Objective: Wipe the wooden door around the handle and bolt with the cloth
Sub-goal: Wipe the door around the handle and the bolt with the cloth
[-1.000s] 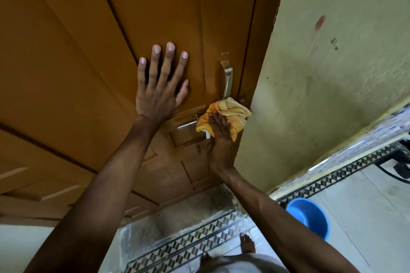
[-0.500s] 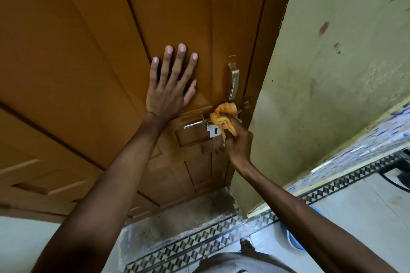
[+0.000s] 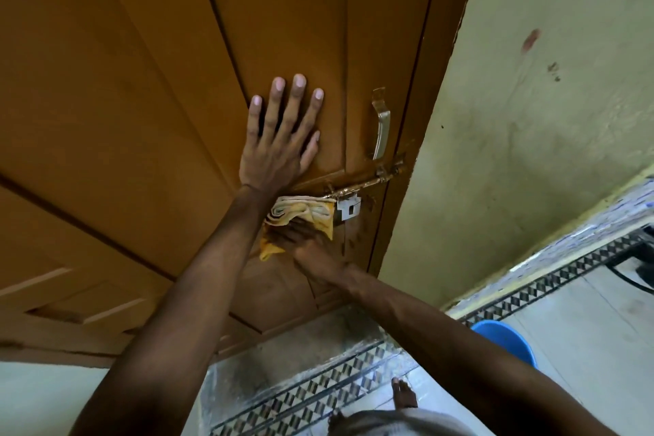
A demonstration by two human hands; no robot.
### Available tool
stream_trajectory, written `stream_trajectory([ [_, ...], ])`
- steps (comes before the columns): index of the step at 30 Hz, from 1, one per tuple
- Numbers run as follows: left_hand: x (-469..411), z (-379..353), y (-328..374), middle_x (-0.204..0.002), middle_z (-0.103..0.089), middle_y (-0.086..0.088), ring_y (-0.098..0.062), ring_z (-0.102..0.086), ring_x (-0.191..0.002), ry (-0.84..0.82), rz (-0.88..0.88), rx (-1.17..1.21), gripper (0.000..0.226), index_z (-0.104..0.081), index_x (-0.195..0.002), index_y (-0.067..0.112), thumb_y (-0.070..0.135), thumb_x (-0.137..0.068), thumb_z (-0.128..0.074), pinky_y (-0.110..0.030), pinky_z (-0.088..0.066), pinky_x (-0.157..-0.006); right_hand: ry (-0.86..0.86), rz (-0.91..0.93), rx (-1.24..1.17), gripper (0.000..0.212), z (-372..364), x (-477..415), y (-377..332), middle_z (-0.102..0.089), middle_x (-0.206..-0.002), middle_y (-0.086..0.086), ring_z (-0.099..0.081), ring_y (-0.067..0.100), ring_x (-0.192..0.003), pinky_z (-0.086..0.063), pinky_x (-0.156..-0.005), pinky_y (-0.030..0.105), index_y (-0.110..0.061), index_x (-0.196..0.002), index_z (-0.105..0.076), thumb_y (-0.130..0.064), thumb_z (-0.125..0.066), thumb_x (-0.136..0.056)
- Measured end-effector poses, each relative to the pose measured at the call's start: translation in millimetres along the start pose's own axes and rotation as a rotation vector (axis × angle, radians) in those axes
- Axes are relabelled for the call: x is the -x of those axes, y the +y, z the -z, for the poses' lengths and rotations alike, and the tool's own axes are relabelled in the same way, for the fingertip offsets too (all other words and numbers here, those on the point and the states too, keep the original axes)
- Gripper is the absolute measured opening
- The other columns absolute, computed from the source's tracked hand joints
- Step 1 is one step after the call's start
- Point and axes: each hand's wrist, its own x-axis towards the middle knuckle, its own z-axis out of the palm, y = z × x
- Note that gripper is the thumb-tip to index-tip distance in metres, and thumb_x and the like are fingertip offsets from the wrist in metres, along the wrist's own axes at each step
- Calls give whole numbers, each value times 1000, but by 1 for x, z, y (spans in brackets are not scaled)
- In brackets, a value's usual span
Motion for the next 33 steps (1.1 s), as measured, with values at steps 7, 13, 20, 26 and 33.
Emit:
stream_trajectory([
  [7, 0, 4, 0, -155, -41, -7, -28, -32, -143, -43, -11, 16, 58, -35, -155, 23, 46, -103, -44, -47, -10, -120, 502, -364, -84, 60, 46, 53, 5, -66, -125, 7, -63, 29, -111, -55, -90, 40, -16, -128, -61, 4, -64, -71],
  [13, 2, 24, -17, -162, -30, -5, -24, -28, -149, -118, 17, 132, 55, -32, -157, 24, 34, -104, -44, -45, -3, -123, 602, -625, -1, 55, 72, 48, 11, -63, -129, 7, -56, 29, -111, -48, -90, 36, -15, -132, -58, -3, -68, -79],
  [20, 13, 15, -45, -158, -37, -4, -21, -30, -147, -32, -110, -45, 58, -34, -156, 24, 42, -102, -46, -51, -8, -119, 219, -602, 167, 46, 17, 4, 21, -53, -138, 5, -45, 34, -124, -47, -92, 49, -16, -131, -55, -23, -62, -86],
  [26, 13, 14, -44, -156, -41, -3, -21, -33, -144, 3, -125, -54, 57, -38, -154, 25, 43, -101, -48, -51, -9, -119, 187, -487, 238, 66, 33, 10, 24, -54, -135, 4, -44, 31, -114, -42, -92, 44, -16, -131, -53, -26, -71, -68],
  [33, 12, 14, -41, -156, -42, -3, -21, -33, -144, 12, -109, -50, 57, -37, -155, 25, 42, -101, -47, -51, -10, -118, 275, -483, 45, 58, 39, 3, 28, -62, -124, 3, -48, 28, -106, -43, -93, 37, -15, -124, -62, -18, -67, -66],
])
